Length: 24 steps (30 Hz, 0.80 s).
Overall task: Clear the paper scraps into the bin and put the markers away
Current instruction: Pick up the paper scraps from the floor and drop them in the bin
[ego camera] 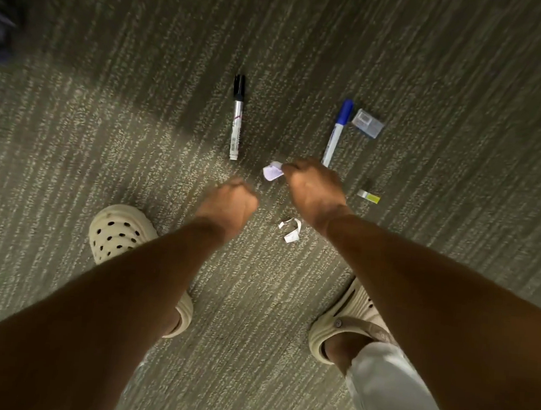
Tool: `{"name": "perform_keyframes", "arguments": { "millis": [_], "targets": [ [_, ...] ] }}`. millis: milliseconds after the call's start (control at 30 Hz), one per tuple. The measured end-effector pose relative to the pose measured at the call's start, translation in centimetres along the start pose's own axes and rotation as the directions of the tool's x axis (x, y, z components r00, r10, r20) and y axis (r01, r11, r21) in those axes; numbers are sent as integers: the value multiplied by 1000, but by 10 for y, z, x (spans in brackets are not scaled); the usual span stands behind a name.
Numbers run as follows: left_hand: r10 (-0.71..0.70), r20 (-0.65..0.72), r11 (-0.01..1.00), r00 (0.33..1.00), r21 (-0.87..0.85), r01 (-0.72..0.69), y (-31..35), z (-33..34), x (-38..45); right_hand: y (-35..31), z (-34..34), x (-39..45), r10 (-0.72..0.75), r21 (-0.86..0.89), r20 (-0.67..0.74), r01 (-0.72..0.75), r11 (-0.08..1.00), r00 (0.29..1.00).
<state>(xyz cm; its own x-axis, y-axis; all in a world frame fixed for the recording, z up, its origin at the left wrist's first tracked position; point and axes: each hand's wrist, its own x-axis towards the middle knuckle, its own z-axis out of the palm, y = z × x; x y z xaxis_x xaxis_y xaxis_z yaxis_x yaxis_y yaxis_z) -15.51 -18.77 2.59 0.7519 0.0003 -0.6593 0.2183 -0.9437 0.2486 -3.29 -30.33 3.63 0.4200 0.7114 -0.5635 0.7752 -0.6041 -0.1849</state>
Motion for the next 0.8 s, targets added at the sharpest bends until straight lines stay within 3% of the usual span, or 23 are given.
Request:
{"name": "perform_keyframes", "arguments": {
  "millis": [100,267,367,600,800],
  "targets": [
    [99,16,994,995,-50,-99,47,11,-1,18,-5,-10,23,-11,0,-23,1000,1000],
    [132,33,983,991,-135,-126,87,36,11,40,-3,-18,-1,-14,-35,1,1000,999],
    [165,58,986,985,-44,-162,94,46,17,45,3,-22,-4,-2,-55,4,1000,998],
    [242,-35,935,970,276,-223,94,42,17,42,15,-27,-3,34,-80,6,999,997],
    [204,63,941,977,263,-214,94,39,15,37,8,-30,-49,50,-65,52,997,997]
  ]
}}
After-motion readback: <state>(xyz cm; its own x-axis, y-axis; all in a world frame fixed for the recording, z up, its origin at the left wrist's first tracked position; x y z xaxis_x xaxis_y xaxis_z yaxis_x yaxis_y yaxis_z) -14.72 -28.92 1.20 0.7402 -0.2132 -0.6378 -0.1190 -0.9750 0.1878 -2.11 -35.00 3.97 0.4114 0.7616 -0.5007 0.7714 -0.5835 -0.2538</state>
